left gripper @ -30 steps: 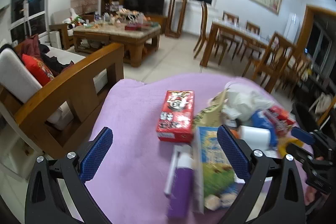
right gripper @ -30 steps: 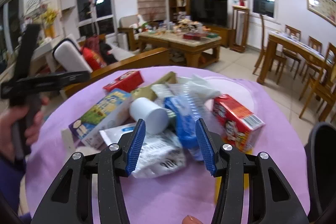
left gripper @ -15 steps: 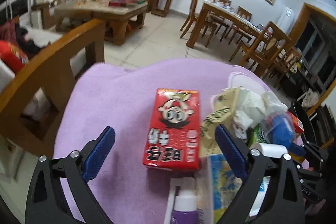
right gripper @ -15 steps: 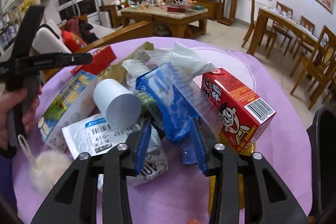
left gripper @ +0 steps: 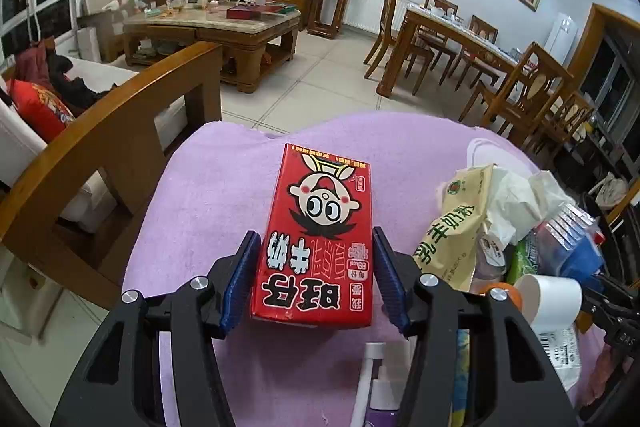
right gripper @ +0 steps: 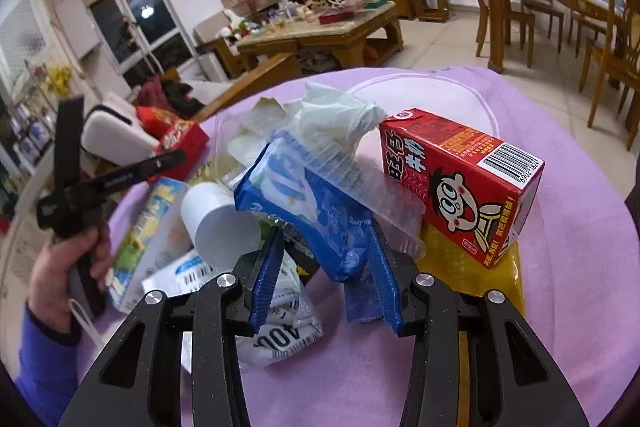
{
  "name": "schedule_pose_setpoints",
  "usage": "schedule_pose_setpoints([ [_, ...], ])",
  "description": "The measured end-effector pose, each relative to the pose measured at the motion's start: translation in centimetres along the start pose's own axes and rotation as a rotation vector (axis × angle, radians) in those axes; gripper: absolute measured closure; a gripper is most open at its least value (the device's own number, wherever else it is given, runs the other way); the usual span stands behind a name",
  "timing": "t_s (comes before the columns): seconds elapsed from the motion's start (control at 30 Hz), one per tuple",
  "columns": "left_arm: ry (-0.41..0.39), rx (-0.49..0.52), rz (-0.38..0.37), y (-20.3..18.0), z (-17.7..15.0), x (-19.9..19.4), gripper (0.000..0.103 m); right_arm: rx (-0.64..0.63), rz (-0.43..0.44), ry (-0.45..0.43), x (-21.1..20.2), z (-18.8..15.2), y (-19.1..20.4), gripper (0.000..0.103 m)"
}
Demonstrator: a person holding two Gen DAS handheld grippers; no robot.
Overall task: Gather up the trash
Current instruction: 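Grasp the red milk box with left tool while right tool grasps blue plastic bag, then carry both items to the black bin and open both tools to drop them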
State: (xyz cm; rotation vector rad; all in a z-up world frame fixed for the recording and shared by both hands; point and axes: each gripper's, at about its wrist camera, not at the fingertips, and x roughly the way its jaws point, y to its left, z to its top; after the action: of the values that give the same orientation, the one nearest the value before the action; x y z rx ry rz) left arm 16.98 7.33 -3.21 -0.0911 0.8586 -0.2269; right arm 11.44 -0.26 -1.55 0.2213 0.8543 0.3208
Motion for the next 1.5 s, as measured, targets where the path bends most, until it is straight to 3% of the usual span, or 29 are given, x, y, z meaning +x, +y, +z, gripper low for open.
schedule_pose_setpoints([
  [0.07, -0.02, -0.007, -0.021, 0.0, -0.1, -0.6, 0.049, 0.013, 0.013, -0.029, -0.8, 0.0, -0.7, 0.091],
  [0.3, -0.113, 0.0, -0.08, -0.7, -0.7, -4.8, 0.049, -0.007, 0.063, -0.068, -3.1, -0.2, -0.7, 0.094],
  [0.57, -0.2, 0.044, -0.163, -4.1, -2.2, -10.4, 0.049, 0.002, 0.299, -0.107, -9.0, -1.9, 0.0, 0.095],
  [0.67, -0.208, 0.065, -0.194, -5.9, -2.5, -11.4, 0.049, -0.002, 0.329, -0.133, -11.7, -2.3, -0.1, 0.094],
  [0.7, -0.212, 0.076, -0.2, -6.7, -2.6, -11.5, 0.048, -0.015, 0.311, -0.175, -14.3, -2.6, -1.0, 0.094],
  [0.9, -0.207, 0.148, -0.264, -12.7, -2.3, -11.0, 0.048, -0.004, 0.241, -0.266, -19.5, -3.2, -5.4, 0.094],
  [1.0, -0.196, 0.195, -0.304, -17.2, -1.7, -9.9, 0.048, 0.041, 0.198, -0.31, -22.2, -3.5, -10.1, 0.094],
  [1.1, -0.171, 0.235, -0.363, -21.7, -1.2, -8.1, 0.048, 0.124, 0.112, -0.363, -25.5, -4.4, -17.3, 0.094],
  [1.17, -0.154, 0.263, -0.397, -24.6, -1.6, -7.1, 0.048, 0.144, 0.087, -0.373, -26.3, -4.6, -19.1, 0.094],
  [1.27, -0.118, 0.311, -0.463, -29.9, -1.7, -5.0, 0.048, 0.231, -0.037, -0.407, -29.2, -6.9, -26.8, 0.094],
  [1.3, -0.109, 0.317, -0.479, -31.0, -1.8, -4.5, 0.048, 0.231, -0.037, -0.407, -29.2, -6.9, -26.8, 0.094],
  [1.5, -0.035, 0.361, -0.562, -39.3, -1.9, -0.1, 0.048, 0.343, -0.158, -0.383, -29.8, -12.1, -36.5, 0.094],
])
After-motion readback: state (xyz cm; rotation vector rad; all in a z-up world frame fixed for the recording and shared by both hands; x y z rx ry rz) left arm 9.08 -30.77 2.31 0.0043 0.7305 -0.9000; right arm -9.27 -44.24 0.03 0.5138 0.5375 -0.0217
